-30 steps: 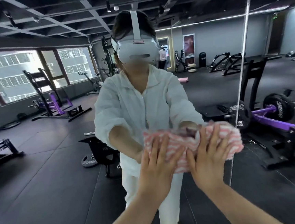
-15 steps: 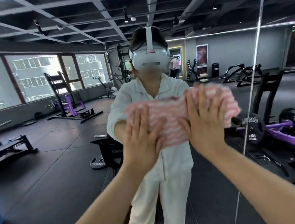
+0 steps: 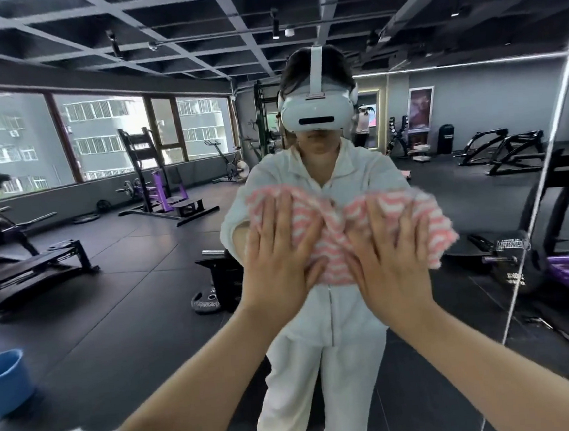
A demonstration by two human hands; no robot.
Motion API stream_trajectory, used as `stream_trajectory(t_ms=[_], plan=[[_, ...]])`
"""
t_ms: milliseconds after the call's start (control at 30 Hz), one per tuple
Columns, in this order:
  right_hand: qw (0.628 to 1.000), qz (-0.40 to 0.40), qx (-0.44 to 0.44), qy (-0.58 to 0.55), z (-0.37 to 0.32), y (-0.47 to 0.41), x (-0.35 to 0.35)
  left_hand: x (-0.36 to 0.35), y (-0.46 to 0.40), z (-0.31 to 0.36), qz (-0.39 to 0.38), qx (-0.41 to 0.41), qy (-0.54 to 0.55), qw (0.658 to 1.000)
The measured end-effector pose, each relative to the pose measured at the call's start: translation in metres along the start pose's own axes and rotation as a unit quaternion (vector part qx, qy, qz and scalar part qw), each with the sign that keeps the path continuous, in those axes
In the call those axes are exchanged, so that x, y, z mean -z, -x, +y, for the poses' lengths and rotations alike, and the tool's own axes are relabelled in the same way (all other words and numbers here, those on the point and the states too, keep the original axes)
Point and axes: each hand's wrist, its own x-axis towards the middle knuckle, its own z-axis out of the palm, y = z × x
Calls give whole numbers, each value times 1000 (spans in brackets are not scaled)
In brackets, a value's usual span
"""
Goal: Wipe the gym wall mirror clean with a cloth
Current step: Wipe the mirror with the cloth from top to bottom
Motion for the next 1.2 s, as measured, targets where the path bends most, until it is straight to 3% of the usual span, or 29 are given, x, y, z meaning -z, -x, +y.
stream_trajectory(t_ms=[133,300,367,500,700,867,1033,1200], plan=[[993,-61,96,-18,-14,84,-9,-27,82,19,-45,-8,-1,999],[981,-149,124,-19,-35,149,-11,-33,153,38,-136,-13,-27,990],[978,-152,142,-5,-37,145,-12,-29,155,36,-128,-12,-32,991],[984,-74,160,19,-21,58,-10,-14,103,12,-65,50,-11,997],[998,-11,51,31,6,-129,14,35,-46,-64,53,125,-21,990],[1000,-17,-15,3,-3,-197,32,60,-98,-106,47,108,-20,993],[997,5,65,34,-30,-135,5,43,-43,-110,33,20,-22,999],[978,-28,203,46,-67,-16,-21,17,75,-85,-83,-34,-10,996]])
